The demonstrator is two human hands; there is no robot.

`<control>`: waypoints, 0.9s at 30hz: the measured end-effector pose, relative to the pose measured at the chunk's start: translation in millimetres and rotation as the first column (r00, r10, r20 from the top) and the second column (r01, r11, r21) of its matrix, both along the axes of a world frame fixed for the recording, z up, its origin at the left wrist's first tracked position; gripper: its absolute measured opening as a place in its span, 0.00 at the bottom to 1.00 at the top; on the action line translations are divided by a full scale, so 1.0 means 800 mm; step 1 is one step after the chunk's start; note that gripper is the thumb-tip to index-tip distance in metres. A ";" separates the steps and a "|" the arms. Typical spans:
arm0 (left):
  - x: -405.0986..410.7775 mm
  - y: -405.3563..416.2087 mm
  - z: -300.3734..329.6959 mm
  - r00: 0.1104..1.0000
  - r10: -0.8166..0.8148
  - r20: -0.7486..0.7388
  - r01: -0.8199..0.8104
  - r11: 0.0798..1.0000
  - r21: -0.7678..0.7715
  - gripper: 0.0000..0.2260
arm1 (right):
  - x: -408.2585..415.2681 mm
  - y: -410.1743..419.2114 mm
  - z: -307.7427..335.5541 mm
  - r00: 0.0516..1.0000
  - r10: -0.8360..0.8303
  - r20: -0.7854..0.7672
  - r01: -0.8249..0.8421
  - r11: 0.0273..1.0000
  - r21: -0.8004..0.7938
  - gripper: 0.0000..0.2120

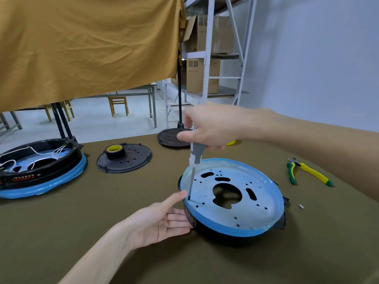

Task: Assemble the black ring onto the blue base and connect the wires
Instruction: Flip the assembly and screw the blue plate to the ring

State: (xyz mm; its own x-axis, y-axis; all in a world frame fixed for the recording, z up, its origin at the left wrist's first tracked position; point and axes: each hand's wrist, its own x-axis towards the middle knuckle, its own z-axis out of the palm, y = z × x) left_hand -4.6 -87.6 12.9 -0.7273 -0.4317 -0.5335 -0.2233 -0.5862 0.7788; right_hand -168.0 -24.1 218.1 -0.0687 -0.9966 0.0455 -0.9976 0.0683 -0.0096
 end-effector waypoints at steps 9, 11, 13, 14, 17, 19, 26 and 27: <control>0.000 0.000 0.000 1.000 0.002 -0.002 -0.002 1.000 -0.007 0.40 | 0.001 0.000 0.000 0.999 0.006 -0.041 -0.006 1.000 -0.006 0.20; -0.001 0.000 0.000 1.000 -0.001 0.001 0.001 1.000 -0.006 0.40 | 0.000 0.003 0.004 0.997 0.014 0.075 -0.020 0.997 0.080 0.20; 0.000 0.000 0.000 1.000 -0.002 0.000 0.002 1.000 -0.009 0.40 | -0.001 0.004 0.009 0.984 0.016 0.175 -0.040 0.990 0.137 0.19; 0.000 0.000 0.000 1.000 -0.004 -0.001 0.004 1.000 -0.010 0.40 | -0.001 0.003 0.008 0.987 0.018 0.159 -0.037 0.992 0.119 0.16; 0.001 0.000 0.000 1.000 -0.012 -0.004 0.012 1.000 -0.009 0.40 | 0.000 0.001 0.001 0.996 0.029 0.088 -0.032 0.999 0.035 0.16; 0.001 0.000 0.000 1.000 -0.014 -0.003 0.014 1.000 -0.010 0.40 | -0.001 0.005 0.005 0.986 0.033 0.166 -0.049 0.994 0.094 0.18; -0.001 -0.001 -0.001 1.000 -0.003 0.005 0.003 1.000 -0.016 0.40 | -0.007 0.005 0.005 0.985 0.041 0.170 -0.058 0.994 0.092 0.19; -0.001 -0.001 -0.001 1.000 -0.005 0.007 0.005 1.000 -0.018 0.41 | -0.008 0.007 0.008 0.974 0.044 0.224 -0.073 0.990 0.124 0.20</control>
State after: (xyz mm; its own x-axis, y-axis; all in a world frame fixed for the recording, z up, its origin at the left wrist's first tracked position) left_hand -5.3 -88.0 11.9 -0.7259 -0.4376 -0.5306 -0.2312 -0.5713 0.7875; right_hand -174.7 -18.3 224.2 -0.0039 -0.9955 -0.0950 -0.9741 0.0253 -0.2246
